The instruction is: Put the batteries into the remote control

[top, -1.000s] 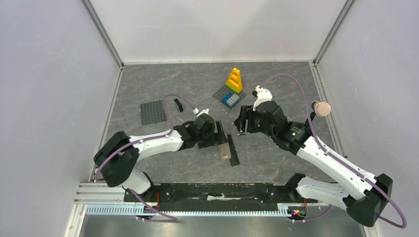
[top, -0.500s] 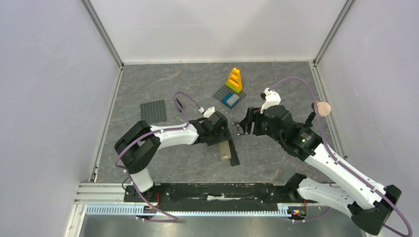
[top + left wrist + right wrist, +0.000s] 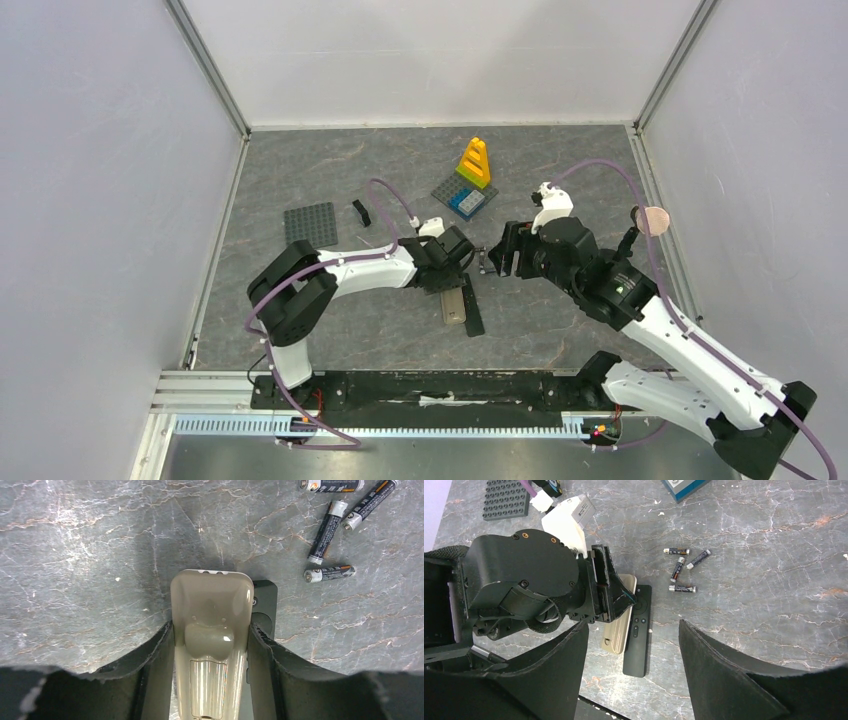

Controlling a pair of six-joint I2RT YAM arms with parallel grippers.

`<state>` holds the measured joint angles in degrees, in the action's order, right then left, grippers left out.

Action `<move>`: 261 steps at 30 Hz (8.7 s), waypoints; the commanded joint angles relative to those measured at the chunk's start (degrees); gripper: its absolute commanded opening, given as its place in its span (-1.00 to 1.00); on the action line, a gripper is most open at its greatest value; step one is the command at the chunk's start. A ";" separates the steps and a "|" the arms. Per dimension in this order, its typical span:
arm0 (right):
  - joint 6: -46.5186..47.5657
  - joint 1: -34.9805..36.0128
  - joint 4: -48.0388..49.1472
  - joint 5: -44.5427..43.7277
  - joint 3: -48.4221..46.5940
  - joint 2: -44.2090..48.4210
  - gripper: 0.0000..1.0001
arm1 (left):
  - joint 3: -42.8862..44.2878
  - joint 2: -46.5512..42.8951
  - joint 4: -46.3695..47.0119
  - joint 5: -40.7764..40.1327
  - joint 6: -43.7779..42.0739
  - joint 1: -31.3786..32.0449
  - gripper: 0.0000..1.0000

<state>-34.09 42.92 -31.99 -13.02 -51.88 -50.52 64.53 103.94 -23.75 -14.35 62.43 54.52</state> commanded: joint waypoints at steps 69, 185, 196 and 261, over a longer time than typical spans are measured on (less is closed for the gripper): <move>-4.58 22.27 27.15 20.27 1.22 -5.31 -0.79 | -20.65 -69.38 3.18 25.74 -22.79 -14.36 0.54; -16.64 14.62 43.22 20.95 18.13 -29.25 -0.68 | -52.58 -62.36 9.33 30.01 -4.06 -17.05 -0.96; -18.50 13.76 45.67 22.42 17.78 -32.29 -0.52 | -52.92 -57.21 8.59 30.50 -4.16 -17.69 -0.96; -38.17 12.81 92.20 45.74 26.79 -39.27 -0.51 | -57.89 -59.71 12.98 27.22 -5.05 -17.94 -0.96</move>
<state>-65.84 51.88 43.27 18.52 -22.31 -91.22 8.60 42.35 -3.20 19.81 59.99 36.05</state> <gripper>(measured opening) 0.257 0.349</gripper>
